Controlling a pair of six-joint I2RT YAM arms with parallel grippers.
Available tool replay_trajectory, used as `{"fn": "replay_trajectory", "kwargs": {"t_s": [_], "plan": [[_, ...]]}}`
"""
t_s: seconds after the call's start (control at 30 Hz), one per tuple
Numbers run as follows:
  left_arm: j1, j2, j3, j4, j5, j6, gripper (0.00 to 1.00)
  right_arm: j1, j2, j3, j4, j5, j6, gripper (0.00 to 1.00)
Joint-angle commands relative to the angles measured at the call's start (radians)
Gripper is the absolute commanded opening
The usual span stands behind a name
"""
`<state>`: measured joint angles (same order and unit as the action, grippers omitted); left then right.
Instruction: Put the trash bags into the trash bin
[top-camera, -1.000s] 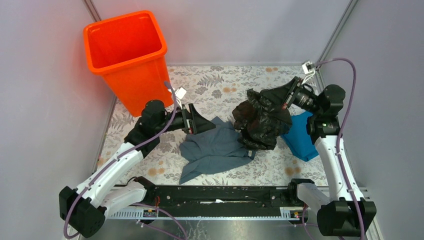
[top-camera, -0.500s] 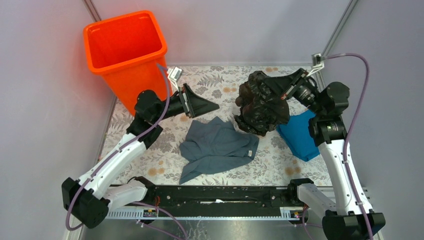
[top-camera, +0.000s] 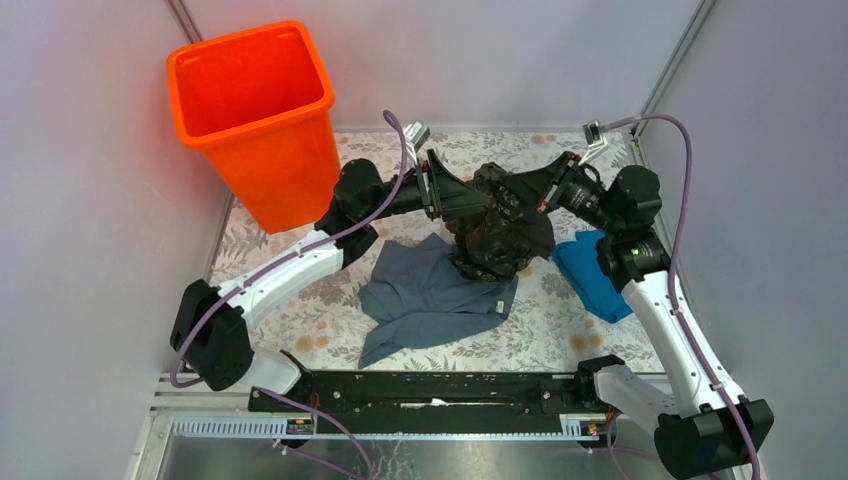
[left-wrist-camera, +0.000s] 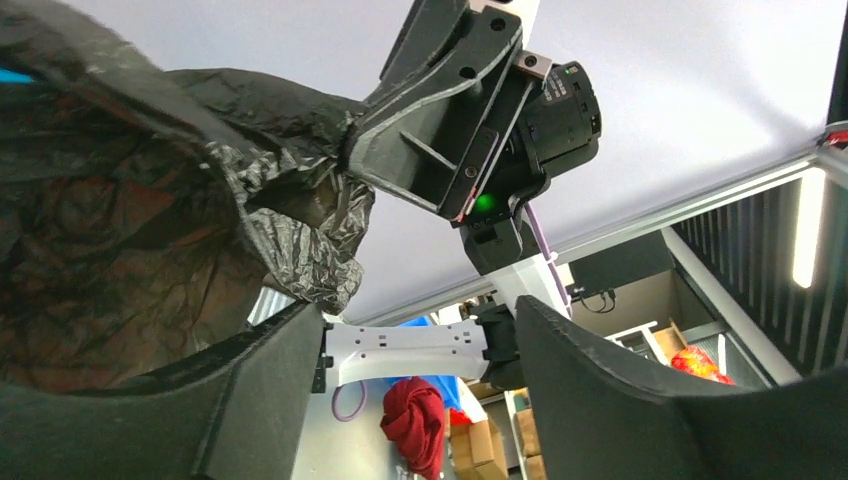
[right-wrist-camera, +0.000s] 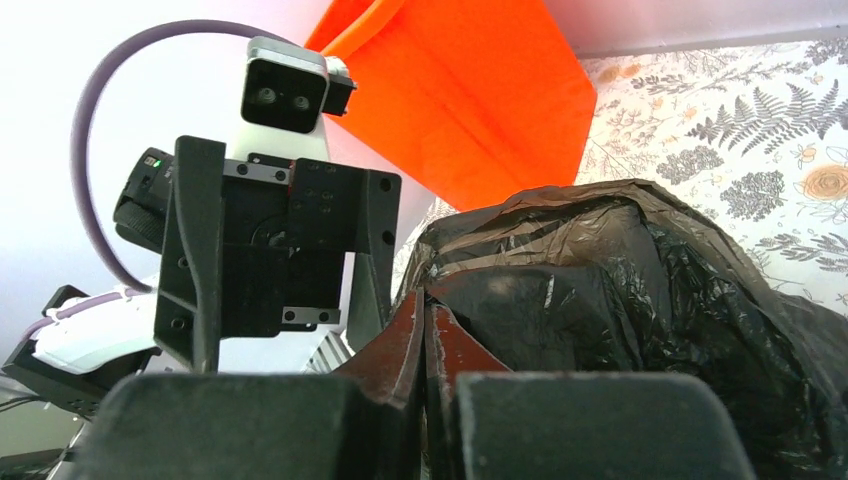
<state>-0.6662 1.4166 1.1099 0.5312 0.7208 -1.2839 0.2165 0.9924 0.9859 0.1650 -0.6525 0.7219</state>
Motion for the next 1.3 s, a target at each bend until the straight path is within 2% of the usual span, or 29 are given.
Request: {"fn": "replay_trajectory", "kwargs": {"t_s": [0.0,0.13,0.27,0.33,0.43,0.53,0.67,0.8,0.97,1.13,1.17,1.27], "plan": [[-0.013,-0.001,0.036,0.045,-0.036,0.017,0.72,0.015,-0.023,-0.019,0.043,0.015,-0.016,0.0],[-0.014,0.011,0.032,0.043,-0.072,0.023,0.64,0.022,-0.034,-0.045,0.065,0.01,0.006,0.0],[-0.013,0.043,0.051,0.045,-0.062,0.022,0.5,0.029,-0.04,-0.059,0.072,0.002,0.021,0.0],[-0.013,0.041,0.045,0.005,-0.077,0.048,0.48,0.031,-0.05,-0.058,0.067,0.002,0.021,0.0],[-0.014,0.014,0.01,-0.025,-0.113,0.072,0.58,0.032,-0.066,-0.049,0.048,0.002,0.016,0.0],[-0.014,-0.034,-0.041,-0.041,-0.143,0.093,0.61,0.032,-0.077,-0.038,0.027,0.006,0.003,0.0],[-0.014,-0.095,-0.096,-0.066,-0.19,0.113,0.73,0.032,-0.078,-0.023,0.001,0.002,-0.011,0.0],[-0.013,-0.046,-0.071,-0.017,-0.156,0.073,0.71,0.033,-0.069,-0.037,0.051,-0.022,0.027,0.0],[-0.018,0.026,-0.041,0.138,-0.113,-0.022,0.6,0.035,-0.072,-0.052,0.055,-0.02,0.038,0.0],[-0.017,0.029,-0.021,0.097,-0.135,0.008,0.46,0.041,-0.065,-0.058,0.06,-0.028,0.045,0.0],[-0.017,0.031,-0.013,0.086,-0.141,0.017,0.41,0.041,-0.062,-0.059,0.059,-0.028,0.045,0.0],[-0.011,0.034,0.027,0.009,-0.132,0.081,0.03,0.043,-0.057,-0.064,0.056,-0.024,0.04,0.01]]}}
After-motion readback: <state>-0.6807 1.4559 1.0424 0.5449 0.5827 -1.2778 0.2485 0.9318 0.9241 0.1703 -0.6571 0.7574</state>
